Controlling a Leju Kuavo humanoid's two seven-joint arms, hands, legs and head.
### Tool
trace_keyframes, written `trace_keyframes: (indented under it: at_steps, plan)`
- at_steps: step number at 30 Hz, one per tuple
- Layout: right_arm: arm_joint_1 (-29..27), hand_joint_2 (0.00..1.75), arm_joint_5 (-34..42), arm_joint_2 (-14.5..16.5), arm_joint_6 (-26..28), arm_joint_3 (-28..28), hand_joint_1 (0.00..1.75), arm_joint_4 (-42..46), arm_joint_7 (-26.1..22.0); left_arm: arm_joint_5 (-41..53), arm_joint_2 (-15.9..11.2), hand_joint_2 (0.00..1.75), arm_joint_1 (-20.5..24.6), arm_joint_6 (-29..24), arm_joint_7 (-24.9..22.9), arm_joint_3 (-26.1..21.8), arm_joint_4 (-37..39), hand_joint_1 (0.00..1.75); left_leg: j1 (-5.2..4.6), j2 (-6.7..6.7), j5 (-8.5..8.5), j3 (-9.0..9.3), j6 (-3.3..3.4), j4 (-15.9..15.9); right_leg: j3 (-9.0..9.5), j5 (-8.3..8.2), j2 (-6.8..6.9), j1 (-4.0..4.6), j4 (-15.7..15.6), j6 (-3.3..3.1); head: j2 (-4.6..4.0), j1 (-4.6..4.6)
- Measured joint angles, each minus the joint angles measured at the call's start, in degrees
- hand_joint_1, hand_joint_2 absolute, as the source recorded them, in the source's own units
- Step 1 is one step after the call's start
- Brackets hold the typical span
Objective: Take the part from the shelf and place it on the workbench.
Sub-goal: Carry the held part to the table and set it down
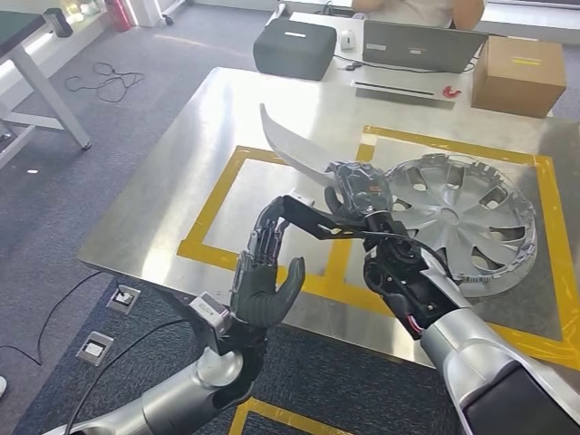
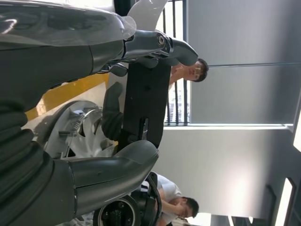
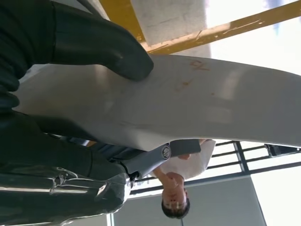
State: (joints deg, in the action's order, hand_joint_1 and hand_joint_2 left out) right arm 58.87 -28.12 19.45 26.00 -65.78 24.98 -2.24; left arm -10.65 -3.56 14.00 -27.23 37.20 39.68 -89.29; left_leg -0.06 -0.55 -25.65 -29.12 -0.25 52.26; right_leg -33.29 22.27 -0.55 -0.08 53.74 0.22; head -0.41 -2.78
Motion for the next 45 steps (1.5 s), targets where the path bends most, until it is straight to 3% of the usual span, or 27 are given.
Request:
trace_keyframes:
  at_steps: [1,28,32,36,40,45]
  plan:
    - [-0.1,0.00,0.0,0.1,-0.1,0.0,0.00,0.0,0.1,0.2,0.0,1.75,-0.1,0.0,0.0,0.0,0.0,0.00,0.00,0.00,0.00,0.00,0.00,0.0,0.00,0.00,0.00,0.00,0.0,0.00,-0.01,0.00]
    - [-0.9,0.00,0.7,0.2,-0.5,0.0,0.00,0.1,-0.1,0.3,0.0,1.75,-0.8,0.1,0.0,0.0,0.0,0.00,0.00,0.00,0.00,0.00,0.00,0.0,0.01,0.00,0.00,0.00,0.0,0.00,-0.01,0.00]
    - [-1.3,0.00,3.3,0.2,-0.3,0.2,0.00,0.1,-2.3,0.5,0.0,1.75,-0.8,0.0,0.0,0.0,0.0,0.00,0.00,0.00,0.00,0.01,0.00,0.0,0.02,0.00,0.00,0.00,0.0,0.00,0.00,-0.01]
    - [-3.2,0.00,10.9,0.2,-1.2,2.4,0.00,0.1,-9.1,0.6,0.1,1.75,-0.8,-0.8,0.0,0.0,0.0,0.00,0.00,0.00,0.00,0.01,0.00,0.0,0.03,0.00,0.00,0.00,0.0,0.00,-0.01,0.01]
    - [-5.4,0.00,14.3,0.2,-2.2,5.4,0.00,0.4,-12.8,0.5,0.0,0.00,-0.8,-1.1,0.0,0.1,0.0,0.00,0.00,0.00,0.00,0.01,0.00,0.0,0.03,0.00,0.00,0.00,0.0,0.00,-0.01,0.00]
    - [-8.3,0.00,22.2,-0.1,-4.8,9.0,0.00,3.6,-17.1,0.0,-0.2,0.00,-1.0,-2.3,0.0,0.0,0.0,0.00,0.00,0.01,0.00,0.07,0.00,0.0,0.04,0.00,0.00,0.01,0.0,0.00,-0.01,0.00]
